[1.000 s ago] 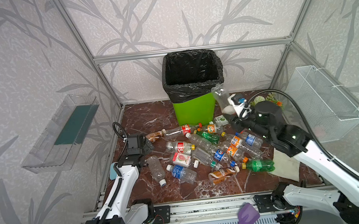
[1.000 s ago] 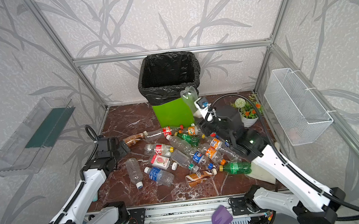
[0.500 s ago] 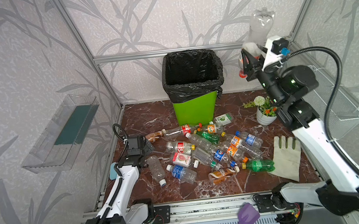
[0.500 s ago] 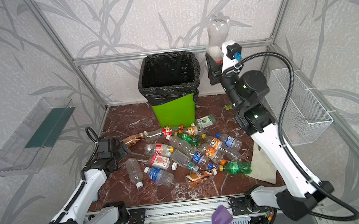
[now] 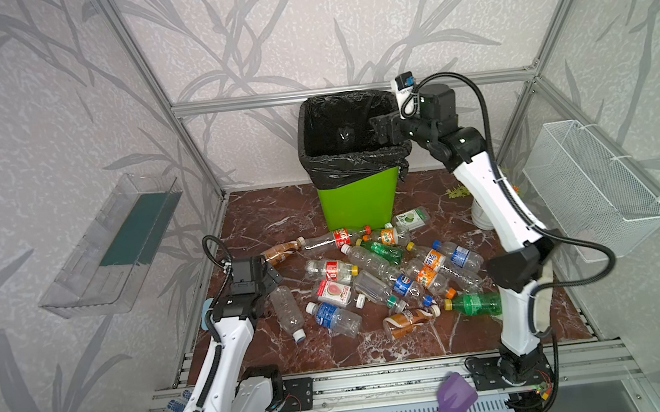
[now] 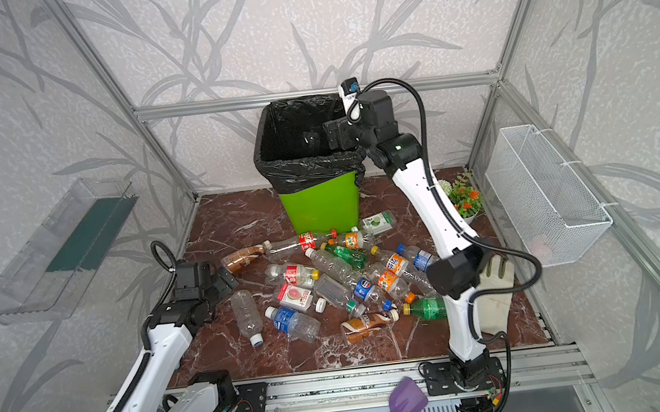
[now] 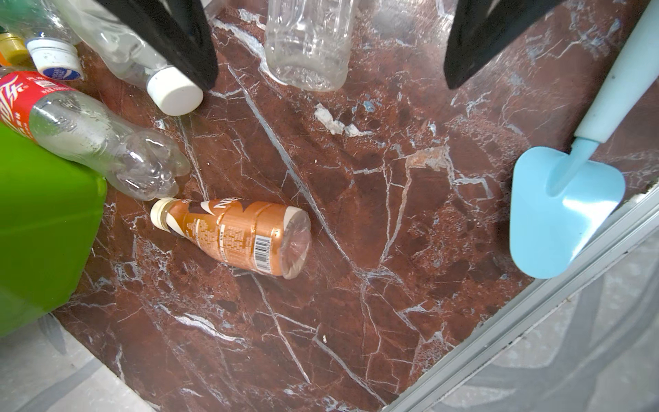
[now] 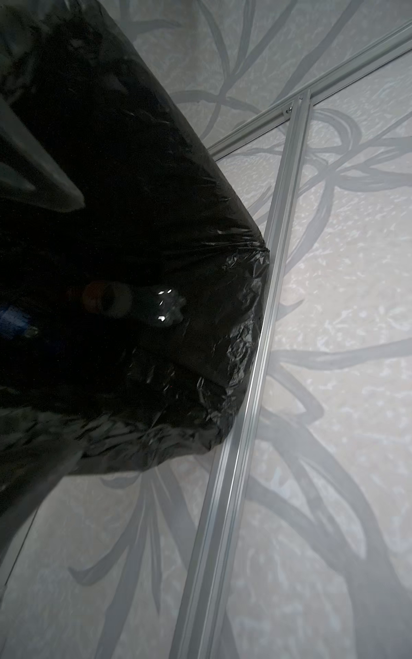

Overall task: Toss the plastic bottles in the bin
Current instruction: 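Carry the clear bottle over the bin and release it with the right gripper, then grasp a clear bottle with the left gripper while the right gripper withdraws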

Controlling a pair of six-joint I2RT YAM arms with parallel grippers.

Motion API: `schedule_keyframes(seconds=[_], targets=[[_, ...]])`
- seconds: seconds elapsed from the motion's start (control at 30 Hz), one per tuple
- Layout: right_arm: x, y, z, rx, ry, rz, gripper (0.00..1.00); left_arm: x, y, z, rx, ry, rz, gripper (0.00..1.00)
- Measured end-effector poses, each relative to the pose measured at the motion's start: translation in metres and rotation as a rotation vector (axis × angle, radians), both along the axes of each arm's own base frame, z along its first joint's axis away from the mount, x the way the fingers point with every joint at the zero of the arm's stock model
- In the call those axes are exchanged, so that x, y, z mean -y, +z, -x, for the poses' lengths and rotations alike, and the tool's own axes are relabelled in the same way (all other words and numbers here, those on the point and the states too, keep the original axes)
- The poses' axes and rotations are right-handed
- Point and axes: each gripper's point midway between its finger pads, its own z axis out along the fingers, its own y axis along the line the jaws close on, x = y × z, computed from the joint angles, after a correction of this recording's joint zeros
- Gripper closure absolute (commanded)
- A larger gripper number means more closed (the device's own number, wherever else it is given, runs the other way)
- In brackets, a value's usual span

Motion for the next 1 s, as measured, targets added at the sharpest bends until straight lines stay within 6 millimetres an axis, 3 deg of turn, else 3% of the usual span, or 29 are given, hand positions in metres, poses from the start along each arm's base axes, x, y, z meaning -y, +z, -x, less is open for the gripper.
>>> schedule_keyframes(seconds=[0.03,0.13,0.2,0.27,0.37,0.47,0.6,0.7,0.77,1.0], targets=[[0.011,0.006,0.015,0.020,-0.010,-0.012,0.01,0.001,0.001,0.002,0.001,0.002,0.003,0.01],[0.042,0.058,0.074,0.171,-0.021,-0.092,0.01,0.007,0.001,0.010,-0.009,-0.005,0.011,0.01],[0.060,0.083,0.108,0.266,-0.024,-0.144,0.01,0.013,-0.002,0.016,-0.033,-0.022,0.008,0.01],[0.074,0.085,0.131,0.312,-0.031,-0.171,0.01,0.021,-0.006,0.020,-0.058,-0.045,0.007,0.01],[0.099,0.057,0.145,0.299,-0.077,-0.185,0.01,0.034,-0.014,0.025,-0.098,-0.081,0.014,0.02],[0.123,-0.004,0.137,0.186,-0.150,-0.185,0.01,0.044,-0.024,0.028,-0.141,-0.101,0.035,0.06],[0.151,-0.113,0.126,-0.062,-0.253,-0.159,0.01,0.050,-0.041,0.035,-0.205,-0.104,0.059,0.09],[0.164,-0.163,0.134,-0.186,-0.299,-0.145,0.01,0.052,-0.055,0.041,-0.254,-0.110,0.069,0.09],[0.169,-0.176,0.142,-0.216,-0.313,-0.151,0.01,0.054,-0.062,0.042,-0.283,-0.116,0.076,0.09],[0.175,-0.190,0.158,-0.234,-0.333,-0.192,0.01,0.065,-0.079,0.034,-0.329,-0.138,0.113,0.13]])
